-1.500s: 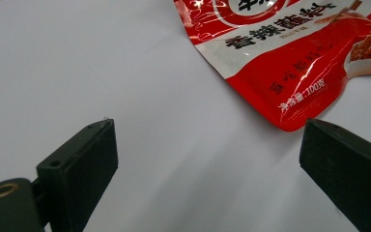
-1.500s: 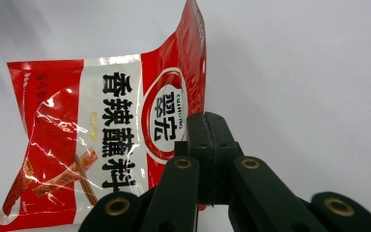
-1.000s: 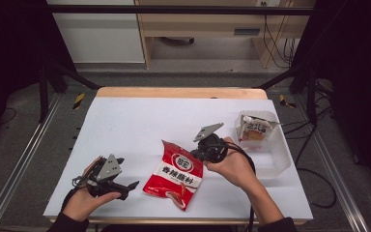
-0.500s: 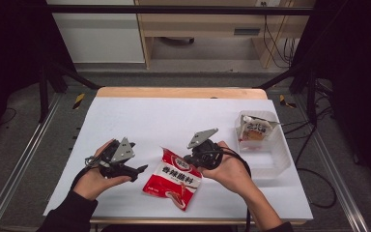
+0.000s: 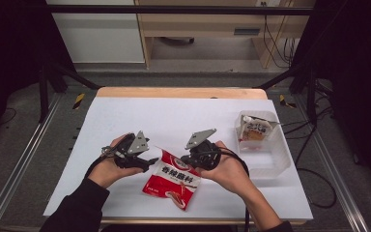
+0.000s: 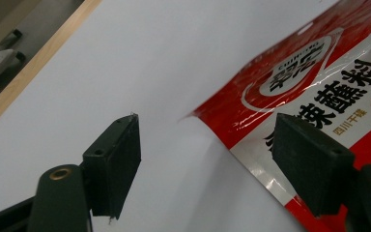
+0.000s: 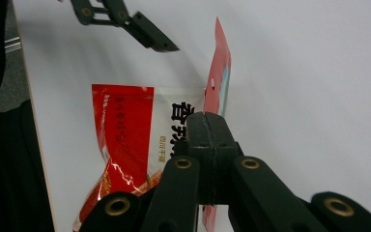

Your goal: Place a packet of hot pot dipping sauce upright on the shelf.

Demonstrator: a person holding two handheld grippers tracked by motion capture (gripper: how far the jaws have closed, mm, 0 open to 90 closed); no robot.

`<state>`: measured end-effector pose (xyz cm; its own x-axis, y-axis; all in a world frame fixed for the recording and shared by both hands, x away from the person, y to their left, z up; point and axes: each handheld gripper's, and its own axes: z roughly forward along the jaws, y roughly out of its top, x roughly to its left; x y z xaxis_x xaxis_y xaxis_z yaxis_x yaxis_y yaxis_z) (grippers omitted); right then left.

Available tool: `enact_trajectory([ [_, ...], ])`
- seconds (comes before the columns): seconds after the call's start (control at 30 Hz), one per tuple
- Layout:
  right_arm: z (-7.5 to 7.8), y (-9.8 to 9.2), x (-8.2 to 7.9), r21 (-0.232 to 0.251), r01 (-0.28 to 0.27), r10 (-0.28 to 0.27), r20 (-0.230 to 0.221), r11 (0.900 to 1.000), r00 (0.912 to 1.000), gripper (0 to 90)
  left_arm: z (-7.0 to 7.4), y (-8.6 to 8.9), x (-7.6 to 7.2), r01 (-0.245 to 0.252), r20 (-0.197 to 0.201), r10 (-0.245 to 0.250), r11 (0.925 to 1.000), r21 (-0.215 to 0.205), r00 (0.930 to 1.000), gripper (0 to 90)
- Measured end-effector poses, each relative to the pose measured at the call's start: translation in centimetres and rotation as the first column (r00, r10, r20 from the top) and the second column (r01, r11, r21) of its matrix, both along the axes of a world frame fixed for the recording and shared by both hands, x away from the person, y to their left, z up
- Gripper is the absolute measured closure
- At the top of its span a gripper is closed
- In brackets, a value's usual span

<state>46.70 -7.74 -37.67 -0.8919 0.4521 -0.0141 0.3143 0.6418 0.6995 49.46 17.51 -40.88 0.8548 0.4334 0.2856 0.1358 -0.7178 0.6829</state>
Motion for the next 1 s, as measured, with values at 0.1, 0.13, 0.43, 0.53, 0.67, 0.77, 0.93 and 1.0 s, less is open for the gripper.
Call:
enact_trajectory([
  [0.1, 0.0, 0.2, -0.1, -0.001, -0.005, 0.005, -0.001, 1.000, 1.0000, 90.0, -0.2, -0.7, 0.6, 0.029, 0.001, -0.029, 0.9994, 0.018, 0.9996, 30.5],
  [0.13, -0.1, 0.3, -0.1, -0.002, -0.009, 0.009, 0.000, 1.000, 1.0000, 90.0, -0.3, -0.9, 0.8, 0.034, 0.002, -0.034, 0.9992, 0.023, 0.9994, 31.9],
  [0.43, -0.2, 0.1, 0.1, -0.003, -0.010, 0.010, -0.008, 1.000, 0.9999, 90.0, -1.6, -1.9, 1.9, 0.079, -0.043, -0.077, 0.9957, 0.049, 0.9961, 54.8],
  [0.53, -0.3, -0.1, 0.1, -0.009, -0.007, 0.007, -0.010, 1.000, 0.9999, 90.0, -1.6, -1.7, 2.1, 0.066, -0.051, -0.063, 0.9965, 0.053, 0.9967, 67.2],
  [0.67, -0.3, -0.3, 0.1, -0.007, 0.000, 0.000, -0.018, 1.000, 0.9998, 90.0, -1.3, -1.6, 2.1, 0.042, -0.077, -0.039, 0.9984, 0.037, 0.9963, 80.8],
  [0.77, -0.3, -0.6, 0.2, -0.005, 0.003, -0.003, -0.019, 1.000, 0.9998, 90.0, -1.2, -1.7, 1.8, 0.031, -0.097, -0.029, 0.9992, 0.023, 0.9949, 89.6],
  [0.93, -0.1, -1.0, 0.2, -0.011, 0.007, -0.007, -0.008, 1.000, 0.9999, 90.0, -1.0, -1.5, 1.3, 0.045, -0.102, -0.044, 0.9989, 0.015, 0.9938, 90.0],
  [1.0, 0.1, -1.2, 0.3, 0.000, 0.009, -0.009, 0.001, 1.000, 1.0000, 82.3, -0.8, -1.4, 1.1, 0.044, -0.092, -0.043, 0.9989, 0.014, 0.9948, 90.0],
])
